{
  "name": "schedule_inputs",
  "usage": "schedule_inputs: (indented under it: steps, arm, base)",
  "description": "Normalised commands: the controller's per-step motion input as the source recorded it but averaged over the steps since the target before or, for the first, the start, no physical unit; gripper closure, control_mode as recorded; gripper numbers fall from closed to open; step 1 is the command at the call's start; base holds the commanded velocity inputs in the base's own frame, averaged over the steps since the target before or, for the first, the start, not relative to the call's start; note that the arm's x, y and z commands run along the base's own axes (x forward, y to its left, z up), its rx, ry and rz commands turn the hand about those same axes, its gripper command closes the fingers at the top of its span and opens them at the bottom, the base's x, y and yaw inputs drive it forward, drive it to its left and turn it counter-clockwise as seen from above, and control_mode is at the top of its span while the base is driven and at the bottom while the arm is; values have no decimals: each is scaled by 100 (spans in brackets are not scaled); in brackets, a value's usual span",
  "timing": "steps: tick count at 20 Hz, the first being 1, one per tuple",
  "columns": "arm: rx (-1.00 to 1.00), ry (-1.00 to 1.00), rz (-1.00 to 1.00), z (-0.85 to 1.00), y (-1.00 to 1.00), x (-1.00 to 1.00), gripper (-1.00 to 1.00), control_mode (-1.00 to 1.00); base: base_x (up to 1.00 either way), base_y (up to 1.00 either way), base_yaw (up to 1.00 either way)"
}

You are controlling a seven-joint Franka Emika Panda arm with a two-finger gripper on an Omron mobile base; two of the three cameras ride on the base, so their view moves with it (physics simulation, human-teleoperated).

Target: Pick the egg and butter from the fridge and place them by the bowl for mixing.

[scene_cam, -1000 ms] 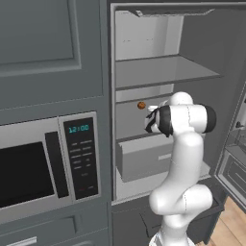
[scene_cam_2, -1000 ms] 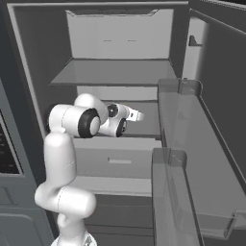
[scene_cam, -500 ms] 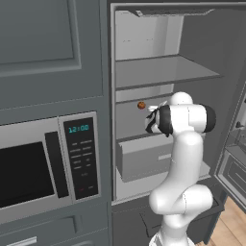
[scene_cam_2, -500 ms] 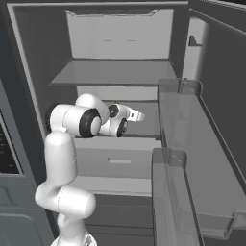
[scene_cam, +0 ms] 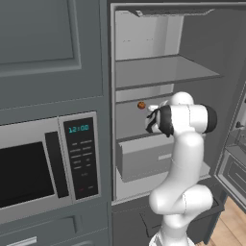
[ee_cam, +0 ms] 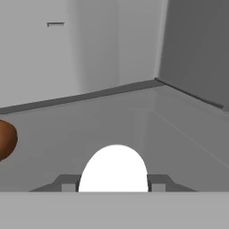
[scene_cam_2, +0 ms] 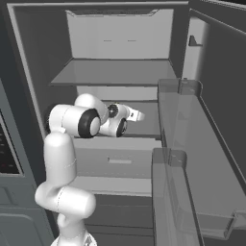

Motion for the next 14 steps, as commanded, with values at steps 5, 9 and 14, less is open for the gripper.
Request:
schedule_inputs:
  steps: [5,9,14]
  arm:
    - [3,0,0,42,0,-6,100,-100]
    - [0,0,0,0,0,-7,100,-100]
    - [0,-10,0,2,2,-61,100,-100]
  base:
    - [0,0,0]
    - [0,0,0]
    - [0,0,0]
